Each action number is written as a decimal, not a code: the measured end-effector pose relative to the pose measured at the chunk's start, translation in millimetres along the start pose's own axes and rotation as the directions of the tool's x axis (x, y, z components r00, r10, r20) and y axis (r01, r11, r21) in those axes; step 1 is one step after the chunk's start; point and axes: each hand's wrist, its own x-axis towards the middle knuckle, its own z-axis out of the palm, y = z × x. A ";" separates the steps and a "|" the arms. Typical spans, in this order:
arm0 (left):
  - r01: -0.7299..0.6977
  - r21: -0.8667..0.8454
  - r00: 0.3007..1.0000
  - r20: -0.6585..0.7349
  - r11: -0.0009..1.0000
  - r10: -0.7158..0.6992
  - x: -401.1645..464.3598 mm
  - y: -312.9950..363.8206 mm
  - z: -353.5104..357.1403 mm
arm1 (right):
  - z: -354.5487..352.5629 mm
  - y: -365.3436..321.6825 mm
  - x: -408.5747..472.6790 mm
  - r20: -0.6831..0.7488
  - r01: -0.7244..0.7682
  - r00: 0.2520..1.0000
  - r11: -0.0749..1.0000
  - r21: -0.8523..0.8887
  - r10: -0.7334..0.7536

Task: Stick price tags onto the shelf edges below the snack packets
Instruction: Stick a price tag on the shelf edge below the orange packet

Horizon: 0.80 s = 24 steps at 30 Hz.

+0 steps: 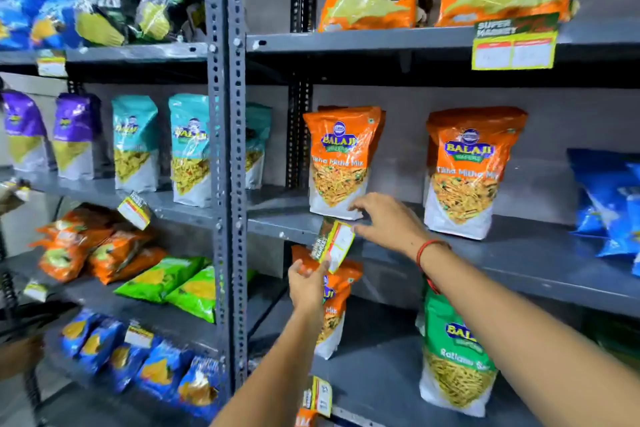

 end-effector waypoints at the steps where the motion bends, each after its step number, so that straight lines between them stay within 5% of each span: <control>1: 0.026 -0.048 0.999 0.037 0.999 -0.024 1.7 -1.9 -0.2 | 6.5 -1.8 1.4 0.024 -0.019 1.000 1.000 -0.008 0.019; 8: 0.183 -0.314 0.975 0.179 0.932 -0.132 32.0 -6.6 -4.9 | 45.1 -20.6 23.0 -0.101 -0.114 0.987 0.984 0.134 0.128; 14: 0.210 -0.269 0.969 0.182 0.940 -0.165 45.9 -10.4 -5.7 | 59.0 -20.1 25.3 -0.214 -0.186 0.950 0.964 0.188 0.225; 24: -0.142 0.049 0.966 0.223 0.989 0.128 63.2 10.0 -40.6 | 79.6 -11.4 -25.7 -0.211 -0.327 0.882 0.869 0.370 0.422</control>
